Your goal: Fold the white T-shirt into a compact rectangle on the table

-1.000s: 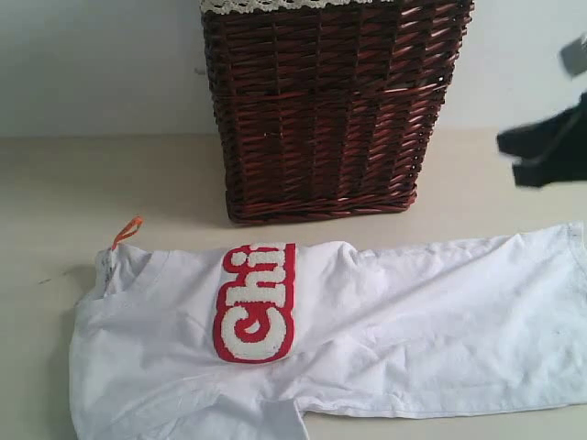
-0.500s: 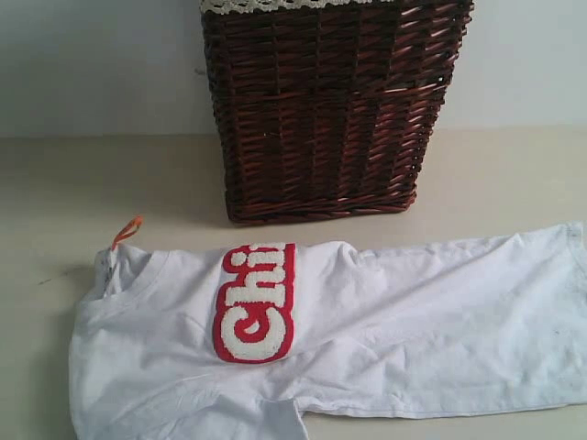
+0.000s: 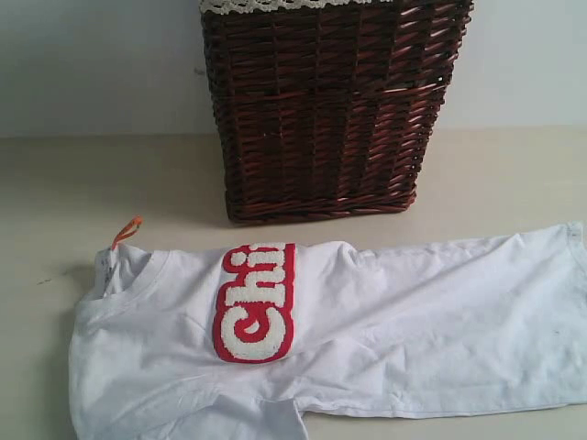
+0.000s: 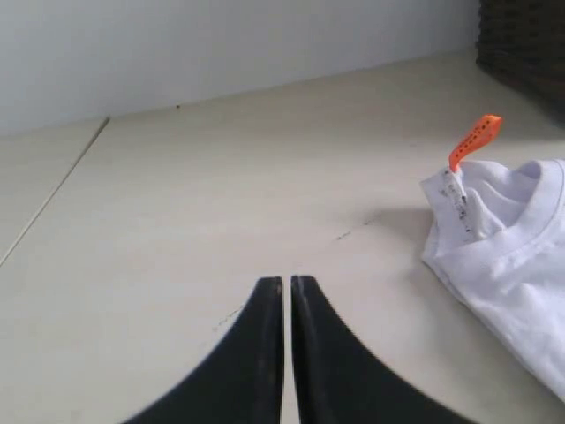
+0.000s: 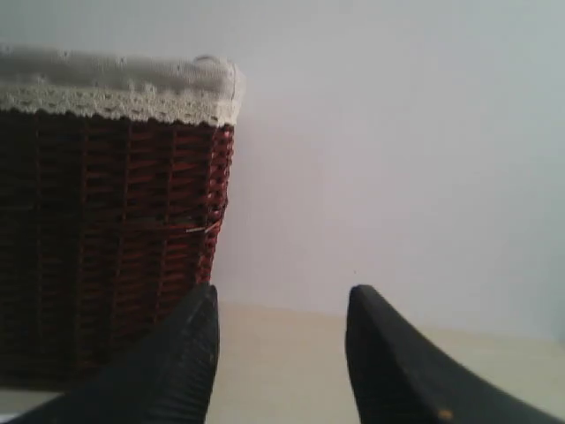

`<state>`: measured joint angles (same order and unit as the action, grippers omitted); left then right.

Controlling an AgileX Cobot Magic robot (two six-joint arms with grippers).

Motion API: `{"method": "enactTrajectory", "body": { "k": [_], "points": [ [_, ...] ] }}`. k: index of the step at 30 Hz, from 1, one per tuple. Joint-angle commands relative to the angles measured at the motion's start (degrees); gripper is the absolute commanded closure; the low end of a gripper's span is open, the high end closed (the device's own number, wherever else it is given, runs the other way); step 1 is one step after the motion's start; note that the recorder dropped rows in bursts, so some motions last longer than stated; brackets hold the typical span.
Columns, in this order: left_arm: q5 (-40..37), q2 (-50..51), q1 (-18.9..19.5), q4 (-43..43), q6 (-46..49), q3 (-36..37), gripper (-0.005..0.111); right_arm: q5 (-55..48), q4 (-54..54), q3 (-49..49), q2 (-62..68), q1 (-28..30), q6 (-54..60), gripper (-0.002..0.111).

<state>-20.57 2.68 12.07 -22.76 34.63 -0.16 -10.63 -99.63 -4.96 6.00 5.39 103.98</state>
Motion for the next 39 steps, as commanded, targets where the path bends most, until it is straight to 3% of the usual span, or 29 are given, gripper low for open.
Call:
{"method": "enactTrajectory", "body": {
  "k": [1,39],
  "points": [
    [0.2,-0.4,0.1,-0.4,0.1,0.2,0.101,0.0,-0.3,5.0,-5.4,0.0,-0.3,0.062],
    [0.2,-0.4,0.1,-0.4,0.1,0.2,0.101,0.5,-0.3,5.0,-6.0,0.0,-2.1,0.062]
  ]
}}
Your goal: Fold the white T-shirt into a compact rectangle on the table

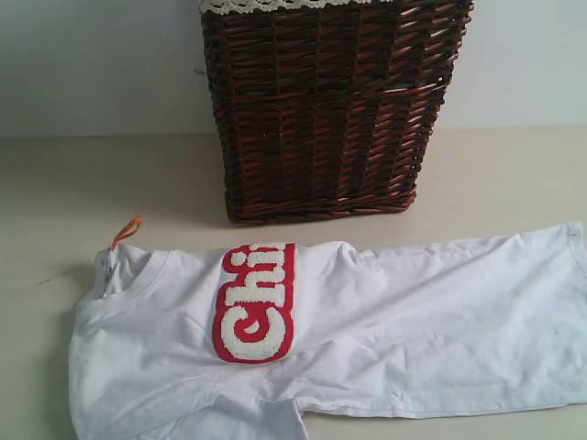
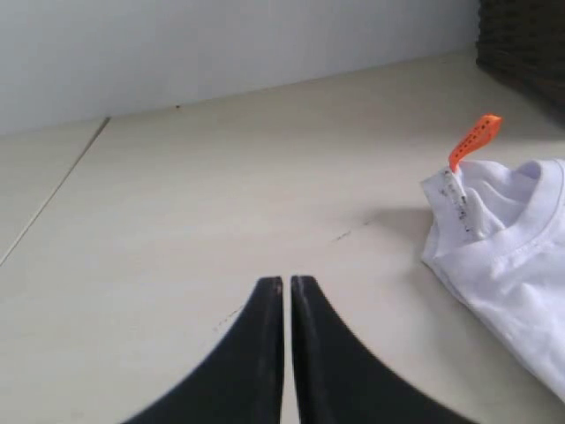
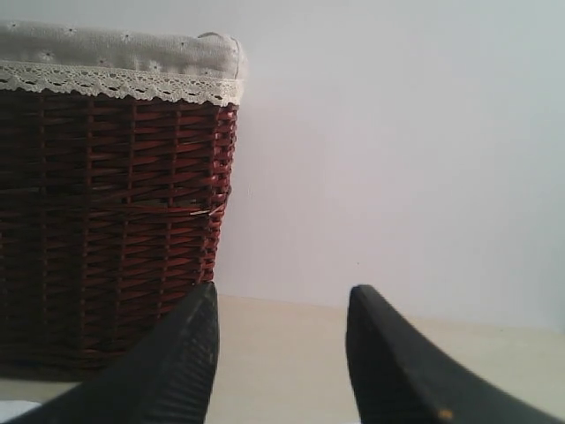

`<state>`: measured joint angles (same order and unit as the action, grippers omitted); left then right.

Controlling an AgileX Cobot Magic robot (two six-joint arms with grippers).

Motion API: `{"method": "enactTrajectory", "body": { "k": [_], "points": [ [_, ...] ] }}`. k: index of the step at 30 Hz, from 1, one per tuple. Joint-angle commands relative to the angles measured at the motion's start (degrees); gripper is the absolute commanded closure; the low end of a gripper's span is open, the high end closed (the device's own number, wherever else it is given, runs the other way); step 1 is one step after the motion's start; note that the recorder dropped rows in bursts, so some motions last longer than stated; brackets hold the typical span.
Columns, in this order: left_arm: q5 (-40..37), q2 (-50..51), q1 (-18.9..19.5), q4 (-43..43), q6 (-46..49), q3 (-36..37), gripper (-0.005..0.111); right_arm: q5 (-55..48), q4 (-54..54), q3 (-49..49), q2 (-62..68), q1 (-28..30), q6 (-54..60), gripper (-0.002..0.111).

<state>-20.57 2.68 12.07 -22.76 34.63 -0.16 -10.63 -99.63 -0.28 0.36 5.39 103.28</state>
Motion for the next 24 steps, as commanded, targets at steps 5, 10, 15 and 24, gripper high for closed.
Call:
{"method": "enactTrajectory", "body": {
  "k": [5,10,15,24],
  "points": [
    [0.2,-0.4,0.1,-0.4,0.1,0.2,0.101,9.2,-0.3,0.3,-0.4,0.0,-8.6,0.062],
    [0.2,-0.4,0.1,-0.4,0.1,0.2,0.101,8.8,-0.3,0.3,-0.4,0.0,-7.5,0.062],
    [0.2,-0.4,0.1,-0.4,0.1,0.2,0.101,8.3,-0.3,0.3,2.3,0.0,-7.5,0.062],
    [0.2,-0.4,0.1,-0.4,0.1,0.2,0.101,7.6,-0.3,0.3,2.3,0.0,-10.6,0.079]
  ]
}}
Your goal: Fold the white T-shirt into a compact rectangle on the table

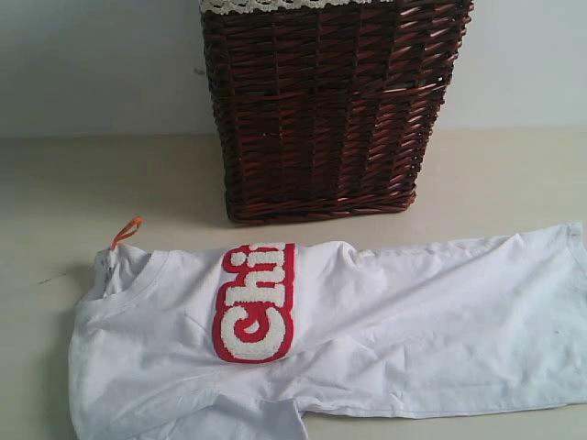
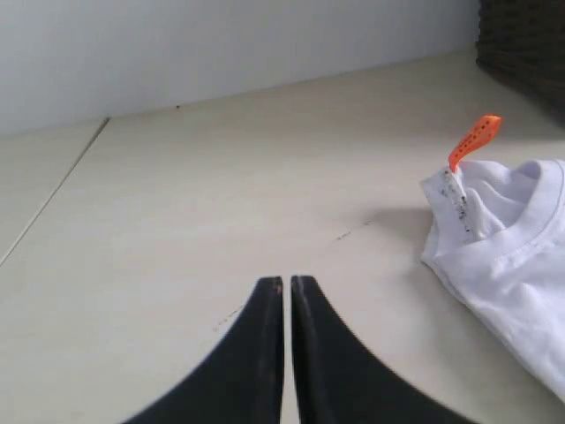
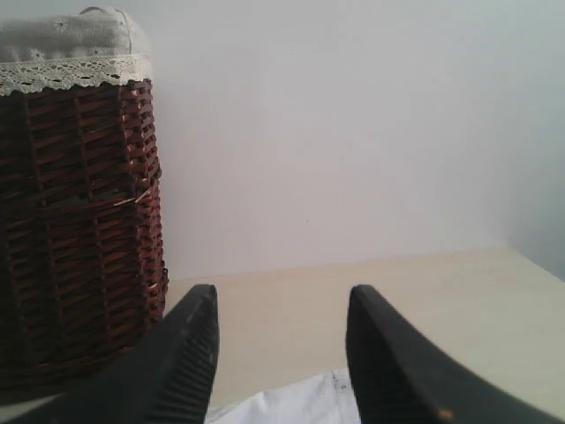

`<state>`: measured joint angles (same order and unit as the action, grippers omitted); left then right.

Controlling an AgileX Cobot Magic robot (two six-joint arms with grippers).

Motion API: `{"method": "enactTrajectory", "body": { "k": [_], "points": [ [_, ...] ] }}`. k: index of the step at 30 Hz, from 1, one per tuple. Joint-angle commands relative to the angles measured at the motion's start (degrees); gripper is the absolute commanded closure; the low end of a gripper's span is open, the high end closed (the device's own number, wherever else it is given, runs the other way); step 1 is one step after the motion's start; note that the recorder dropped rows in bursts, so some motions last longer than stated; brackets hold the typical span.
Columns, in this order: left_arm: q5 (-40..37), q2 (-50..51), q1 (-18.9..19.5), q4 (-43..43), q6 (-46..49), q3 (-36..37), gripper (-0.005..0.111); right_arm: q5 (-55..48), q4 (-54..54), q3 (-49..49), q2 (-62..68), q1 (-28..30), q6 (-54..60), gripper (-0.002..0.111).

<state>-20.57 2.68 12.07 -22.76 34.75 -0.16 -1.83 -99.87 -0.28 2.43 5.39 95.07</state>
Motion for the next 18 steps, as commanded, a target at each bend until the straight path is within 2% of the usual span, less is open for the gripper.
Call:
{"method": "enactTrajectory", "body": {
  "k": [1,2,5,7,11,15,18],
  "points": [
    [0.2,-0.4,0.1,-0.4,0.0,0.2,0.101,-1.3,-0.1,0.3,0.3,0.0,-2.4,0.093],
    [0.2,-0.4,0.1,-0.4,0.0,0.2,0.101,-1.7,-0.1,0.3,0.3,0.0,-2.8,0.108],
    [0.2,-0.4,0.1,-0.4,0.0,0.2,0.101,-2.7,-0.1,0.3,0.3,0.0,-2.4,0.108],
    [0.2,-0.4,0.1,-0.4,0.0,0.2,0.101,-2.5,2.7,0.3,0.3,0.0,4.3,0.108],
    [0.2,-0.4,0.1,-0.4,0.0,0.2,0.101,-3.9,9.4,0.3,3.8,0.0,-6.1,0.108],
    [0.2,-0.4,0.1,-0.4,0.0,0.2,0.101,-7.6,23.1,0.3,11.3,0.0,-17.0,0.108],
    [0.2,-0.4,0.1,-0.4,0.0,0.2,0.101,-6.3,24.1,0.3,14.8,0.0,-19.8,0.108]
  ]
}}
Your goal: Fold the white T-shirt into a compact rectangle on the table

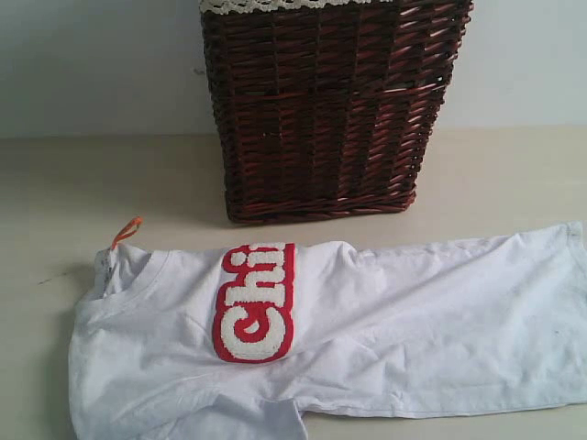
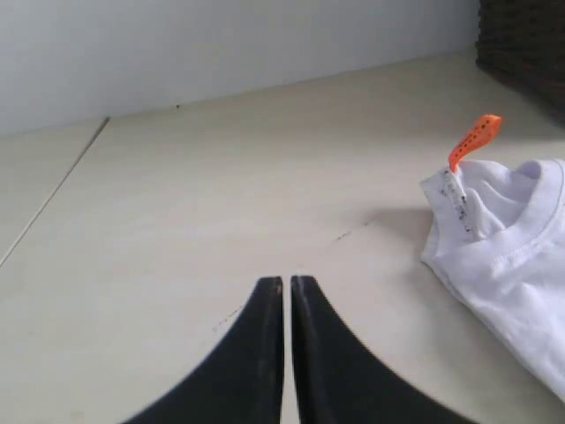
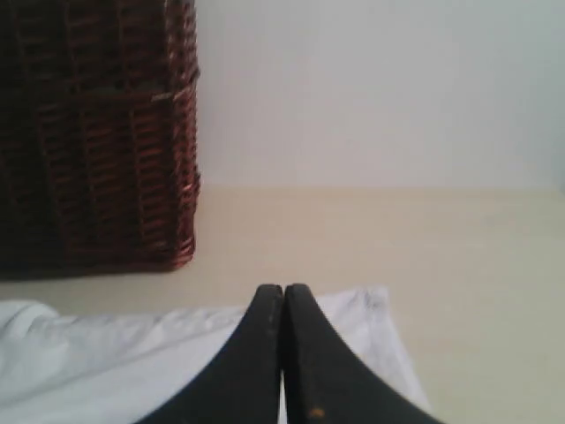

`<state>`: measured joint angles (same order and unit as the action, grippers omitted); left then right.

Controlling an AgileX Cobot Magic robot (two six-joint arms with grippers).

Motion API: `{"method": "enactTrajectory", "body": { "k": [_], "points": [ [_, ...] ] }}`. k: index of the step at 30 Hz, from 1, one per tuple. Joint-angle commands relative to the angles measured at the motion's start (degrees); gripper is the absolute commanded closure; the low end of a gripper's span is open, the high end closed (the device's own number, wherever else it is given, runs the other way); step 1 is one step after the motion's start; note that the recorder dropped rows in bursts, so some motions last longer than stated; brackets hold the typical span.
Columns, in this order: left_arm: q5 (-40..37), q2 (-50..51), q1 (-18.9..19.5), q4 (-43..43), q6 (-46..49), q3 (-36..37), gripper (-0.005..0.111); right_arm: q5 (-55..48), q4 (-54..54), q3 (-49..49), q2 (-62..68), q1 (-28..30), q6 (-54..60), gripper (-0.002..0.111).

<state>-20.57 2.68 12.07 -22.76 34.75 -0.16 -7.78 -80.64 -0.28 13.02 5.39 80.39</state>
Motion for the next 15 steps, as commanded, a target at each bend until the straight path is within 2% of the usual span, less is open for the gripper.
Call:
{"method": "enactTrajectory", "body": {
  "k": [1,6,11,15],
  "points": [
    [0.2,-0.4,0.1,-0.4,0.0,0.2,0.101,0.6,5.7,0.3,4.7,0.0,-5.0,0.108],
    [0.2,-0.4,0.1,-0.4,0.0,0.2,0.101,-1.3,6.2,0.3,5.2,0.0,-6.2,0.108],
    [0.2,-0.4,0.1,-0.4,0.0,0.2,0.101,3.3,5.7,0.3,3.9,0.0,-6.2,0.108],
    [0.2,-0.4,0.1,-0.4,0.0,0.2,0.101,3.6,9.5,0.3,-9.4,0.0,-5.5,0.108]
  ]
}}
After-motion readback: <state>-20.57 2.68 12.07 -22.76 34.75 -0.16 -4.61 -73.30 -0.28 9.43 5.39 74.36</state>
